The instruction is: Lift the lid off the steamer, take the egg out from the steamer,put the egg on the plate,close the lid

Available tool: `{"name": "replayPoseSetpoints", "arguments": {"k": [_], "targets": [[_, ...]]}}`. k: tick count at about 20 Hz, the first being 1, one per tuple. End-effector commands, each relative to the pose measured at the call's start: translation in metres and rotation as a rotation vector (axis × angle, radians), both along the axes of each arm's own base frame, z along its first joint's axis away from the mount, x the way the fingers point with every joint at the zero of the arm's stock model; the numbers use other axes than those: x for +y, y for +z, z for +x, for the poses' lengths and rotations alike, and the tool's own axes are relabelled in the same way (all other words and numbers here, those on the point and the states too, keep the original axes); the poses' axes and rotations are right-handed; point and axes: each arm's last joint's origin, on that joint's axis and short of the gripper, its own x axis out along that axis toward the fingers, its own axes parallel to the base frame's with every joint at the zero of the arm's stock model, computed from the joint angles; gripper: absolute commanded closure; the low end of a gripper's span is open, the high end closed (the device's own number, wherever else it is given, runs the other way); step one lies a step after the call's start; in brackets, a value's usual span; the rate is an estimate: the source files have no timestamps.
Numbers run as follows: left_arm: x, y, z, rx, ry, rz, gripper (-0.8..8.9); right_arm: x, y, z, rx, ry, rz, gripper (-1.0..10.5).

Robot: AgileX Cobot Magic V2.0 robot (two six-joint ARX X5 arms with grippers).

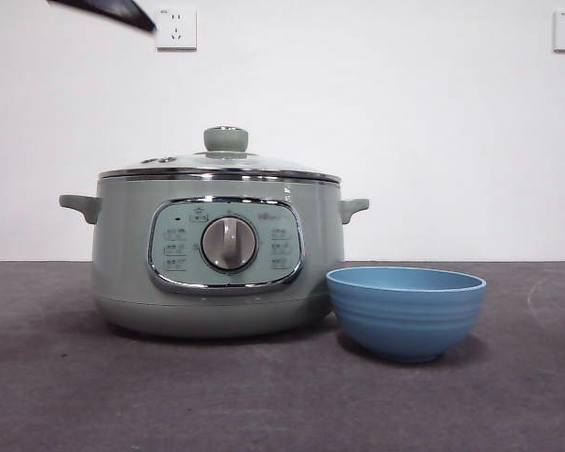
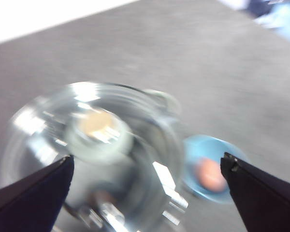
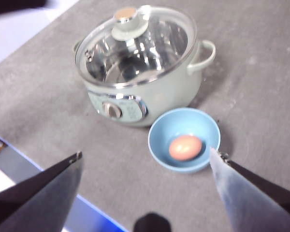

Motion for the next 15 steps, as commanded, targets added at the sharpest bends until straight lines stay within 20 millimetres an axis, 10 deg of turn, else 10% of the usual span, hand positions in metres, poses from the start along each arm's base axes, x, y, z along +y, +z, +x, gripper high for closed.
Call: {"name": "replayPoseSetpoints", "arguments": {"k": [1, 7, 15], "targets": [[0.012, 0.008, -0.027, 0.053, -0.04, -0.032, 2.8, 0.001, -0.004, -0.001, 0.029, 0.025, 0.001, 5.0], [0.04, 0.005, -0.08, 0.228, -0.038, 0.05, 2.83, -0.001, -0.011, -0.006, 0.12, 0.068, -0.022, 5.0], [0.044, -0.001, -0.088, 0.303, -0.039, 0.096, 3.9, -0.002, -0.013, -0.007, 0.145, 0.065, -0.032, 5.2]]}}
